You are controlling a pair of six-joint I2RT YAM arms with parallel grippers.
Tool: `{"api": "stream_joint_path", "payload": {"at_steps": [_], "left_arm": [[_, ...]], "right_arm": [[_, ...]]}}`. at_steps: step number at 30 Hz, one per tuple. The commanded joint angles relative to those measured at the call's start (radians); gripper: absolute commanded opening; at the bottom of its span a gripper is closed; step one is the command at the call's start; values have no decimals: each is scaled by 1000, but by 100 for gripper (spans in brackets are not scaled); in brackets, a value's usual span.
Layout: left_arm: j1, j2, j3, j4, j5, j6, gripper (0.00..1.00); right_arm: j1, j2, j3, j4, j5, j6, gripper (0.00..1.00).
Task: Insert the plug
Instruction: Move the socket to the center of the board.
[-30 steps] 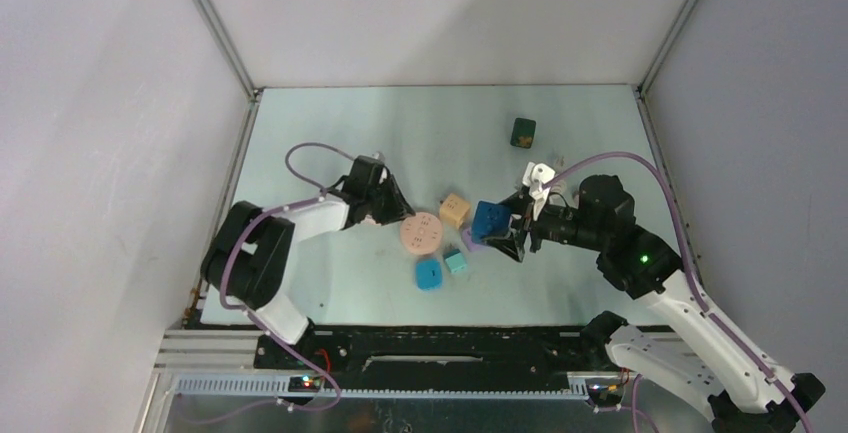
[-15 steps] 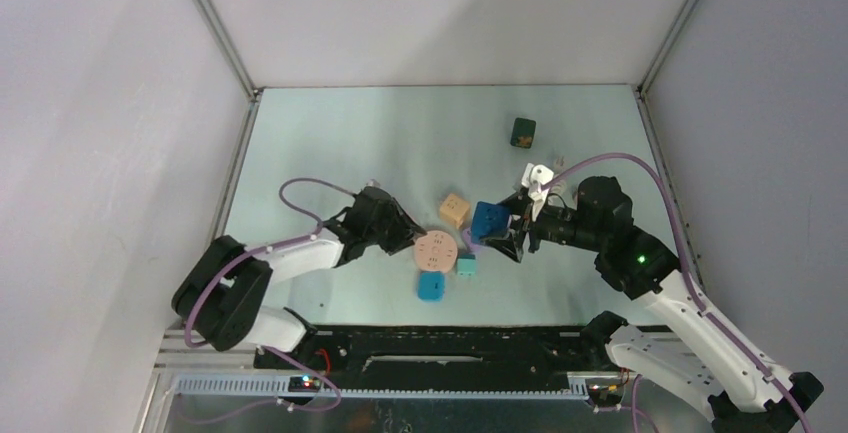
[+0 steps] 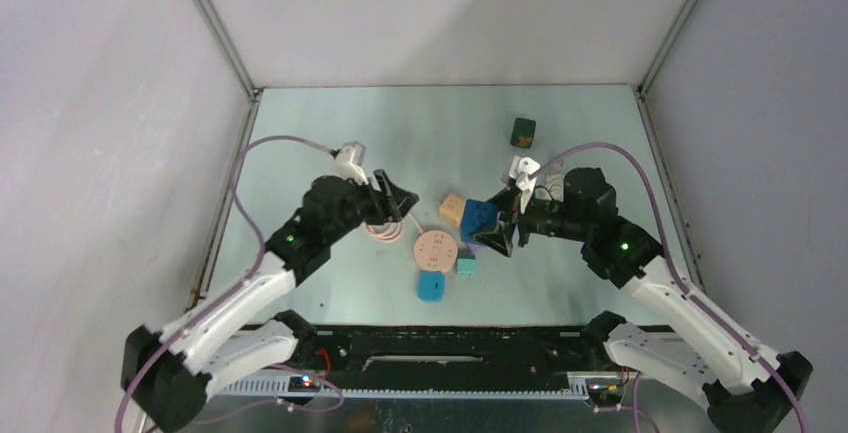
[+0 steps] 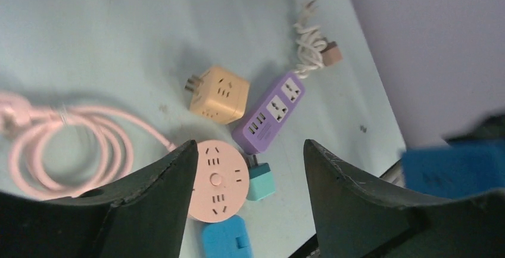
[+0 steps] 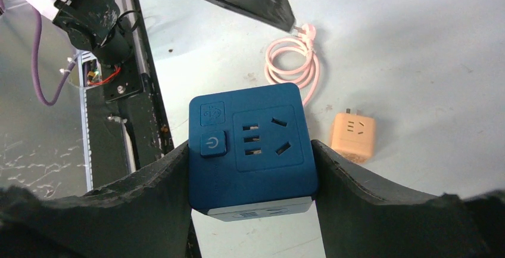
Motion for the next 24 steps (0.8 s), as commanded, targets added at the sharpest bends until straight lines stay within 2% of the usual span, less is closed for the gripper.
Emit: {"api": "stream_joint_path", "payload": {"at_steps": [1,5,9,16,24], "left_arm": [[38,-156,-6,-7,151,348,70],[56,-306,-32,-73,240,571,76],[59,-417,-75,-94,226,633,83],[58,-457,-94,-107,221,503,80],[59,-505,-121,-89,158,371,80]], "right_arm": [[8,66,-5,150,-42,47,0],[32,146,-5,242,-61,50,0],[67,234,-25,362,-49,62,0],[109,382,-140,693,56,130,0],[150,517,-155,857,136,145,0]]}}
